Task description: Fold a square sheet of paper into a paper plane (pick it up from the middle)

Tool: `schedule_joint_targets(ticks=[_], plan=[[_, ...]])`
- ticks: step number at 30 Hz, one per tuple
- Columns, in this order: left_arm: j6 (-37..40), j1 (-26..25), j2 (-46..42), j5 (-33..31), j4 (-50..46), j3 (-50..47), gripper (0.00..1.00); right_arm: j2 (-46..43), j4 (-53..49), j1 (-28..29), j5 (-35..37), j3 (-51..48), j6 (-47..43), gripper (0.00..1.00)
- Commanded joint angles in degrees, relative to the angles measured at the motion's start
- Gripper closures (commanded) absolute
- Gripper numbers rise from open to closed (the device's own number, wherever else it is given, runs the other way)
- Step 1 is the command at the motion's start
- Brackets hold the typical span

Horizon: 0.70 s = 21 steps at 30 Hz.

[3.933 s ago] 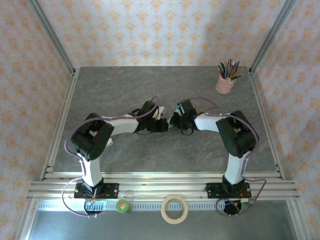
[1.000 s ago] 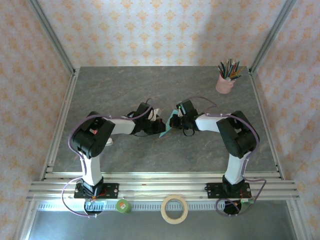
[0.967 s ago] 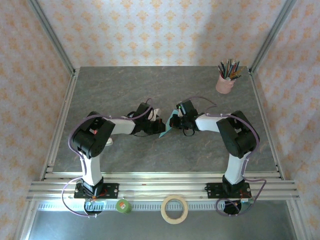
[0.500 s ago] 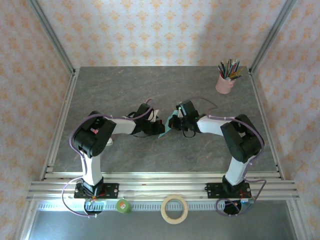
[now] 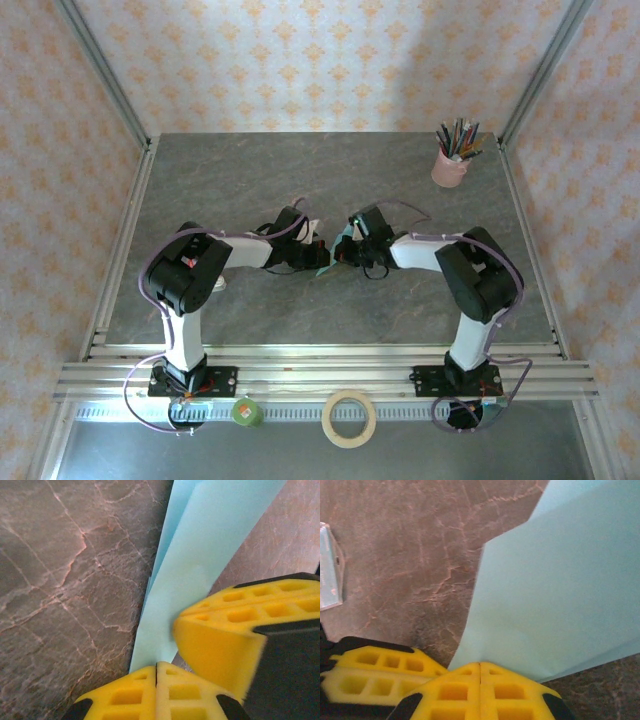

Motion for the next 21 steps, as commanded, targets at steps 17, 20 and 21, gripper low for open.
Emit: schedule_joint_targets(ticks=[17,20,21], plan=[[2.69,-0.58,0.86,-5.34,-8.32,-3.19,1.00,1.55,-4.01,-7.03,5.38,1.93,-2.00,0.97],[2.96,-0.55,0.72,-5.41,-8.48,-3.47,0.99,2.19,-4.83,-8.81,5.79,2.51,-2.61,0.97],[3.05,-0.53,0.70,-5.50,-8.65,-3.35,1.00,2.36,-5.08,-9.17,6.06,2.64,-2.76,0.97]])
